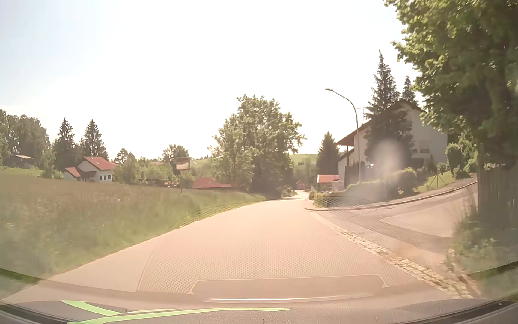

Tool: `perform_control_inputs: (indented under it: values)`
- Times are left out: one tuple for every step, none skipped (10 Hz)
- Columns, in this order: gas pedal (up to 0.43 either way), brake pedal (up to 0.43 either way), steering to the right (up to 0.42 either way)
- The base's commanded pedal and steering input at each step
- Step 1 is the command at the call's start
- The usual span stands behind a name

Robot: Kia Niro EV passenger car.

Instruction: Follow the waypoints while adhering to traffic rules and regulations

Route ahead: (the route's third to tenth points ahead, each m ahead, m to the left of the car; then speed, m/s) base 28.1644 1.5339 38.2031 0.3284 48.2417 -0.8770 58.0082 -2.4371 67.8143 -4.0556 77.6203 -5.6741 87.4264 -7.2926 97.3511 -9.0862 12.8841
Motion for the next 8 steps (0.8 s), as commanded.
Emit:
perform_control_inputs:
  values:
    - [0.000,0.055,0.018]
    - [0.000,0.061,0.018]
    - [0.000,0.067,0.018]
    - [0.000,0.067,0.018]
    - [0.000,0.073,0.018]
    - [0.000,0.073,0.018]
    - [0.000,0.073,0.018]
    - [0.000,0.073,0.018]
